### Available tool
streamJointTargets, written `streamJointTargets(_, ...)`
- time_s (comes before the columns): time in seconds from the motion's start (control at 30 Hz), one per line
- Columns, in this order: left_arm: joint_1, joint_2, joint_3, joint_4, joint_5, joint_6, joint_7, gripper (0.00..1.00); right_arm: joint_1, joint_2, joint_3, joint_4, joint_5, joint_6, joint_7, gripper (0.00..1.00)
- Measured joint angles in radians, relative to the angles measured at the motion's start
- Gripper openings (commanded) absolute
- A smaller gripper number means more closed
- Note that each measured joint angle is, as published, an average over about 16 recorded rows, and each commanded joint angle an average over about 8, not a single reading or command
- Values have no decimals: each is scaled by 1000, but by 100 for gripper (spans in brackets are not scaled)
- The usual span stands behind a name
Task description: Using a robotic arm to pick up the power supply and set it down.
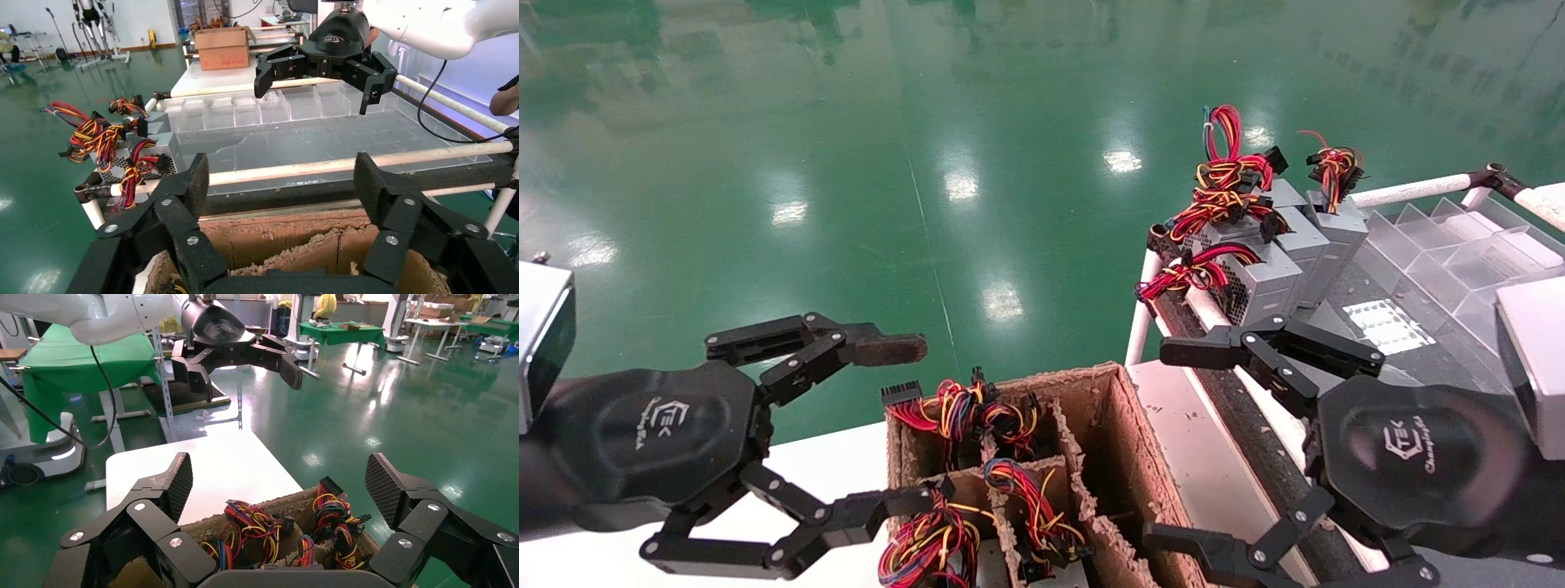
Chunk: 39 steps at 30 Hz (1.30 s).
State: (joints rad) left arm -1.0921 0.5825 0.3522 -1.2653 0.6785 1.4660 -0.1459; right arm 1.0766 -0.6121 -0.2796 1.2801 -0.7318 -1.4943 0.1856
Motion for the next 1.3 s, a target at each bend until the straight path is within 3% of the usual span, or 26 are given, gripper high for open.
streamJointTargets(1.1, 0, 0, 0, 0, 0, 0, 0, 0, 0, 0, 0, 0, 0, 0, 0, 100)
streamJointTargets(1.13, 0, 0, 0, 0, 0, 0, 0, 6, 0, 0, 0, 0, 0, 0, 0, 100)
streamJointTargets(1.3, 0, 0, 0, 0, 0, 0, 0, 69, 0, 0, 0, 0, 0, 0, 0, 100)
